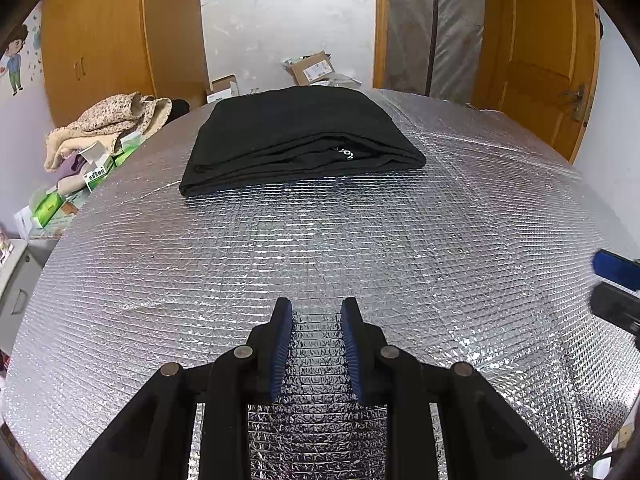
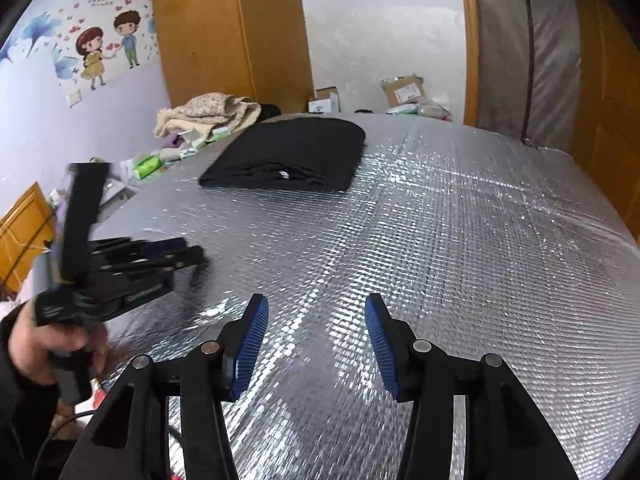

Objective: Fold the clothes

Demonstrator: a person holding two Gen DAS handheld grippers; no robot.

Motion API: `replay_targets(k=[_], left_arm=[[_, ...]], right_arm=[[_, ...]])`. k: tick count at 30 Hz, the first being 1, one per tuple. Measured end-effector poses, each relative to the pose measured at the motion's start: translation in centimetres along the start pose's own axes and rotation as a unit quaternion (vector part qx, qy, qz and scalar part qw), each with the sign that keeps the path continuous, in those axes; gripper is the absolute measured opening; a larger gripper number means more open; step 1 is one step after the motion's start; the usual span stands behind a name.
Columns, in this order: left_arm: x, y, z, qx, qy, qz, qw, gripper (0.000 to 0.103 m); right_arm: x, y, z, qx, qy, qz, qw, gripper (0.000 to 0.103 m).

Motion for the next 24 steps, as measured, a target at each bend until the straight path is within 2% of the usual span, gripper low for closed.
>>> replay_targets(k=[6,10,20,24], left_arm=[[0.3,-0.1,0.0,-0.002,0.009,-0.008,0.9999,0.026],[0.4,0.0,0.0,-0.004,0.011,-0.009,0.9999,0.027],[0.2,0.1,-0.3,-0.010,0.004,0.001,0.9999,0.027],[0.5,0.1,-0.3,-0.010,0.013,-0.008,0.9998,0.027]], right_arm=[[-0.6,-2.9,0.5,0.013,-0.003,-0.003,1.000,0.052],[-0.6,-4.7,0.3,0.039,-0.009,0.010,0.999,0.052],[-0.7,-5.5,0.2,0.052,-0.019,0.022,0.998,0.052],[-0.7,-5.6,0.1,0.053,-0.019,0.022,0.998,0.052]])
Point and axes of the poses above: each gripper's, at about its wrist camera, not at the fingertips, and y roughly against the way its jaws point, x to its left, z to its top, the point moved 2 cm from there along -y, roughly the way its jaws point, and after that the axes turned 6 degrees about z, right-handed, at the moved point
